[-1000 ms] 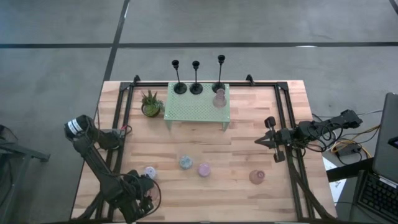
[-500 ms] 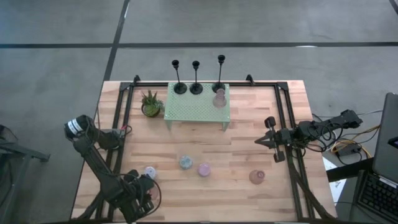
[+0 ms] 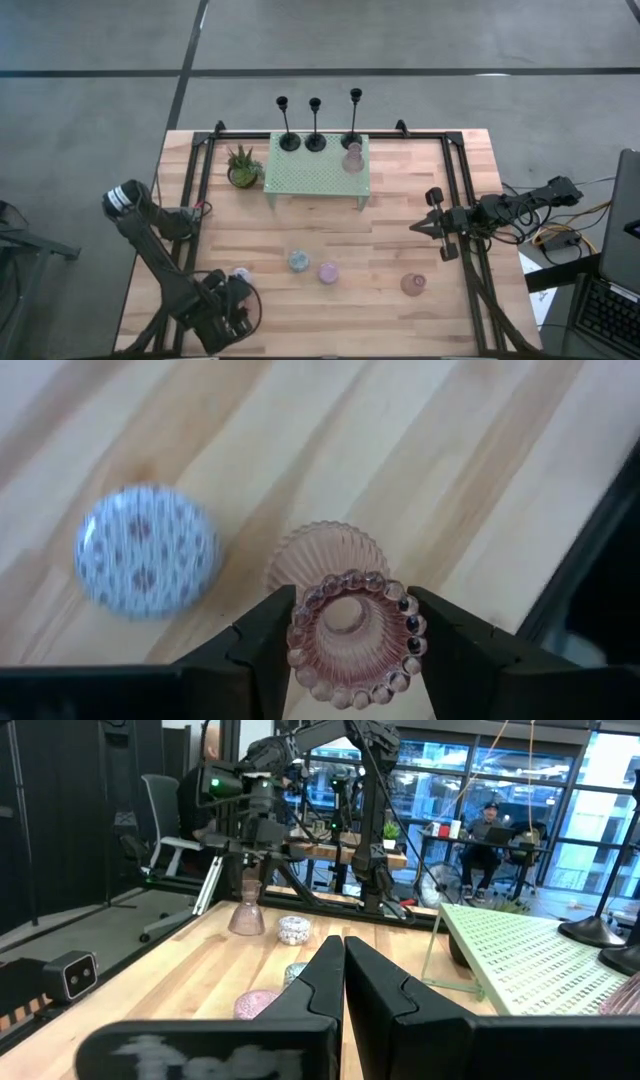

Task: Pick & Place candle stick holders
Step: Put the left transparent pink candle holder on the shelf aligned with the black candle holder

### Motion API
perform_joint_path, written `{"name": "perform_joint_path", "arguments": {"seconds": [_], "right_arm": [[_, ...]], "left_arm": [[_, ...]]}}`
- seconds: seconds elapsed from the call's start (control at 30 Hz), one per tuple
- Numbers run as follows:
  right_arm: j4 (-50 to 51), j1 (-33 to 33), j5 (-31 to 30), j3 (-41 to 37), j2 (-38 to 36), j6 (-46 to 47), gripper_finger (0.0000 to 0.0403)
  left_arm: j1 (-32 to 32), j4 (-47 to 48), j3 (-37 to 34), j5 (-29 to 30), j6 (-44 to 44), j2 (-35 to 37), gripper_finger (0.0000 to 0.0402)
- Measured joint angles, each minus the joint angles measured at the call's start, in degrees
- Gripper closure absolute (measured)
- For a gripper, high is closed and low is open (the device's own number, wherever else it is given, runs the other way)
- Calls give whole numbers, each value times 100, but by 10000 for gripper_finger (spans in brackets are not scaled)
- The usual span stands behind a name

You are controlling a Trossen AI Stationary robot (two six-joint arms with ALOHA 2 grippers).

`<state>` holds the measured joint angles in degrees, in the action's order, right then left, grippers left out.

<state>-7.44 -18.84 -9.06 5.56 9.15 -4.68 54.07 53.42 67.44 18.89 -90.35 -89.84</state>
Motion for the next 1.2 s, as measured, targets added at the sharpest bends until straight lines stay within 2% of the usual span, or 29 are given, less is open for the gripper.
{"name": "perform_joint_path", "arguments": {"seconds": [0.23,0.47,0.67,0.93,1.2], "right_arm": [[2,-1,0,0,0,11,394],[4,0,0,0,0,2,394],[4,1,-1,0,0,11,394],[4,1,-2,0,0,11,394],[4,-1,-2,0,0,6,394]], "left_arm": [[-521,-5,236,617,443,263,220],[-1447,-36,491,646,1285,409,220],[-2324,-46,929,125,2480,409,219],[-3475,-46,1984,-103,4084,409,219],[-4705,-46,2750,-525,5137,411,219]]}}
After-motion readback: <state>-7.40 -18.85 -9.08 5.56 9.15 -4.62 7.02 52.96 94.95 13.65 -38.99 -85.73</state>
